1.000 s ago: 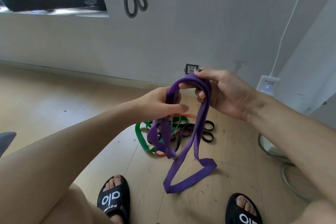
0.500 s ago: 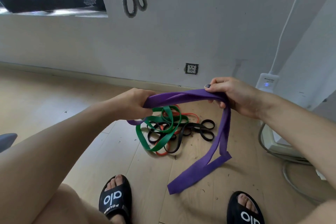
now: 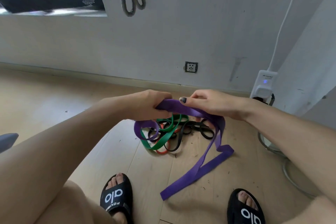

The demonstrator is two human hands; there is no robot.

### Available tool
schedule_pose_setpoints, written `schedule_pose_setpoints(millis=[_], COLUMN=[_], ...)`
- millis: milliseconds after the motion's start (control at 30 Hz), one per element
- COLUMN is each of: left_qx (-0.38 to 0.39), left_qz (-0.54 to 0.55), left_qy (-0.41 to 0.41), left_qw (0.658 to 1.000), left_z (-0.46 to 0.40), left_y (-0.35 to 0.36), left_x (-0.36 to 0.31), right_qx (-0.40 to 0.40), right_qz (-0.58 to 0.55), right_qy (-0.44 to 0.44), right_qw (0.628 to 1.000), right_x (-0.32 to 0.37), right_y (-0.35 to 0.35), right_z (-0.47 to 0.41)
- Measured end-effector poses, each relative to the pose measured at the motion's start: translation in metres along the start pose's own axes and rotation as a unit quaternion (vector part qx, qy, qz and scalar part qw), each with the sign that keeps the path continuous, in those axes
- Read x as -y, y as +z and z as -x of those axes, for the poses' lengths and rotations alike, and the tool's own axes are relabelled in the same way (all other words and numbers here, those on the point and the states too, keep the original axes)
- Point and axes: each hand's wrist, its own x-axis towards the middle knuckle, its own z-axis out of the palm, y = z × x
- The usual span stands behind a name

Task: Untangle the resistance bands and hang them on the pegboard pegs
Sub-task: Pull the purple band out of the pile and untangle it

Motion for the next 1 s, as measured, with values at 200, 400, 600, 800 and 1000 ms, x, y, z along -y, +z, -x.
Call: schedule_pose_setpoints(millis=[200, 400, 600, 800, 1000], left_qx=[0.012, -0.005, 0.001, 0.003, -0.037], left_qz=[0.044, 0.084, 0.115, 0.052, 0.000], left_qy=[0.004, 0.008, -0.015, -0.044, -0.045], left_qw=[0.999, 0.996, 0.993, 0.998, 0.998], left_z=[0.004, 0.007, 0.010, 0.015, 0.016], left_y=[0.000, -0.008, -0.012, -0.015, -0.016], left_x=[-0.002, -0.002, 0.000, 0.004, 0.014], right_qx=[0.030, 0.109, 0.096, 0.128, 0.173], right_qz=[-0.027, -0.114, -0.119, -0.121, -0.164], right_qy=[-0.052, -0.022, -0.071, -0.064, -0.051], right_qw=[0.998, 0.987, 0.986, 0.982, 0.970], right_x=[-0.003, 0.006, 0.009, 0.017, 0.012], right_y=[-0.003, 0.011, 0.016, 0.014, 0.008], right_z=[0.003, 0.003, 0.002, 0.001, 0.001])
